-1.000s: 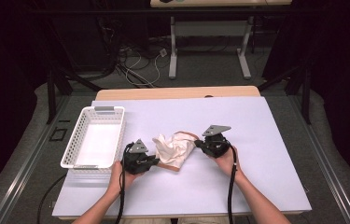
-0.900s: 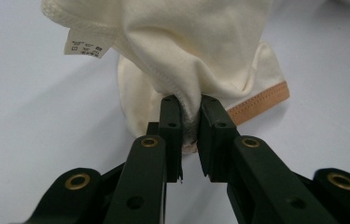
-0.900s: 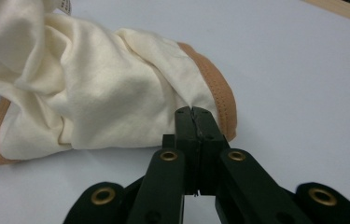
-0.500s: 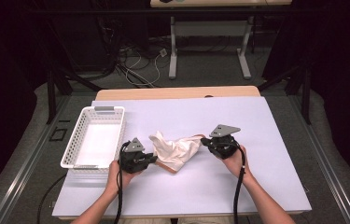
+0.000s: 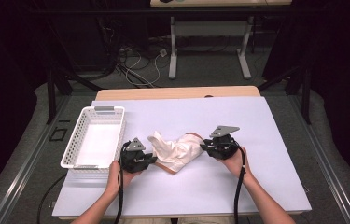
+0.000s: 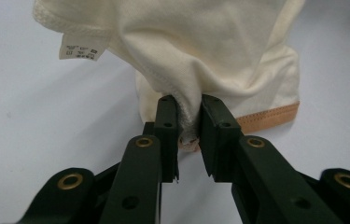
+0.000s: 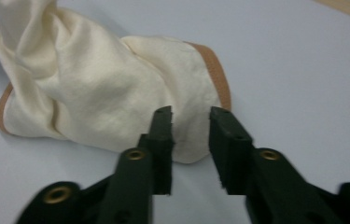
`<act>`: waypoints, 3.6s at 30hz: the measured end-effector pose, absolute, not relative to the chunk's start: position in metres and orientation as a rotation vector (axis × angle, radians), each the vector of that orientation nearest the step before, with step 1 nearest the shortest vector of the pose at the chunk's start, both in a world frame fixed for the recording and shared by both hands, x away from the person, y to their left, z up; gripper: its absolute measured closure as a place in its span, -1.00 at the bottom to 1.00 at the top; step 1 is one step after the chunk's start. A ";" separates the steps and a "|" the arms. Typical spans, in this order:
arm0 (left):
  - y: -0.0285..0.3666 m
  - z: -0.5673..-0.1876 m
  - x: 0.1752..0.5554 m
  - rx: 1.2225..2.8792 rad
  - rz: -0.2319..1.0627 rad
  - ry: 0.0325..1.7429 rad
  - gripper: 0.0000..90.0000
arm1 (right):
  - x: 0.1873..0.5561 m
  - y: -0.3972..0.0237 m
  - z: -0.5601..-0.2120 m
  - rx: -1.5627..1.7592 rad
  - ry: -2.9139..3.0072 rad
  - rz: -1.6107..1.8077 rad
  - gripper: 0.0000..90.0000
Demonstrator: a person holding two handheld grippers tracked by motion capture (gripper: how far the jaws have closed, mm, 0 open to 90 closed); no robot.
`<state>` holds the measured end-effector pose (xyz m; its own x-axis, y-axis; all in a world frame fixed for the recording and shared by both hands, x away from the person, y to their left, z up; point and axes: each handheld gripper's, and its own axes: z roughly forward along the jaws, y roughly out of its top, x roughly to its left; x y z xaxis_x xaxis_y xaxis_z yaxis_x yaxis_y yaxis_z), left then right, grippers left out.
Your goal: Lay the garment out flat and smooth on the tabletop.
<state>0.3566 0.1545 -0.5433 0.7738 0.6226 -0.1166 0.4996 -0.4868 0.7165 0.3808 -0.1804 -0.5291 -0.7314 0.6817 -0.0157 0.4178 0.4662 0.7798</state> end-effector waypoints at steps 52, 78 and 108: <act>0.149 -0.543 0.353 2.167 0.103 0.771 -0.16 | 0.372 -0.156 -0.523 0.815 2.418 1.035 -0.04; 0.149 -0.550 0.358 2.176 0.096 0.824 -0.75 | 0.380 -0.108 -0.528 0.818 2.434 1.097 0.89; 0.148 -0.553 0.359 2.213 0.114 0.821 -0.69 | 0.374 -0.149 -0.517 0.882 2.370 1.021 0.69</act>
